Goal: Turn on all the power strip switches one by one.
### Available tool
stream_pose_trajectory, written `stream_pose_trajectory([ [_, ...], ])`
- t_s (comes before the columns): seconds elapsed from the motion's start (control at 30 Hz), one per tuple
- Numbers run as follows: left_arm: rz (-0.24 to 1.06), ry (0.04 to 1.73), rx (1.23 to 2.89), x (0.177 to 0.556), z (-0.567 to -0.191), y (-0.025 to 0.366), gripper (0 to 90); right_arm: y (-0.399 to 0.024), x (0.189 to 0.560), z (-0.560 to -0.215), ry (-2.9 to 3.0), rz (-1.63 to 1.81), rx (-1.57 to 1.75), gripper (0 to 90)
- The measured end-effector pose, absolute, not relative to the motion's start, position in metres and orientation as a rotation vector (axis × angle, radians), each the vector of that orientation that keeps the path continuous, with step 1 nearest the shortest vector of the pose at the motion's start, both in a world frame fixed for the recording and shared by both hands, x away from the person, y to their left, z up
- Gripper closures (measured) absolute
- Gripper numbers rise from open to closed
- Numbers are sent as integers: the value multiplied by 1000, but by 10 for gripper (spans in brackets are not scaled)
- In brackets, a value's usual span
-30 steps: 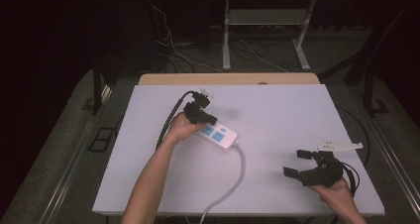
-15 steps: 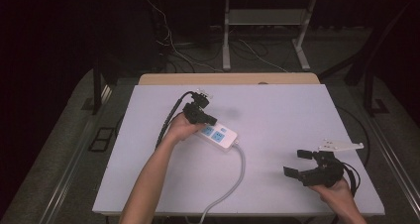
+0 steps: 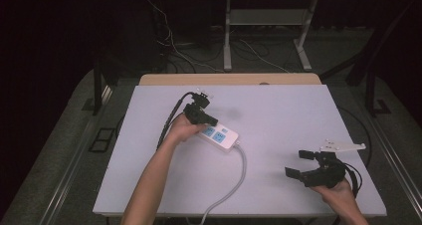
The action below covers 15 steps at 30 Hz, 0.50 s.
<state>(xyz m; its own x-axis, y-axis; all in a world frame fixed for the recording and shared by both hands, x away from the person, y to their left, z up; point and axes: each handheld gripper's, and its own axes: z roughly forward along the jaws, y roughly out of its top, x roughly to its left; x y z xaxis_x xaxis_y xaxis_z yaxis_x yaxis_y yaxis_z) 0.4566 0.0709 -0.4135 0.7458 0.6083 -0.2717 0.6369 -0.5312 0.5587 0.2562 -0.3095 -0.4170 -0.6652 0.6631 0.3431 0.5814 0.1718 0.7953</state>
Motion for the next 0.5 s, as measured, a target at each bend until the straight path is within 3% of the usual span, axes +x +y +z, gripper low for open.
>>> stream_pose_trajectory([
  [0.5,-34,962,2235,451,-416,75,899,-310,256,-417,2335,1531,1250,5],
])
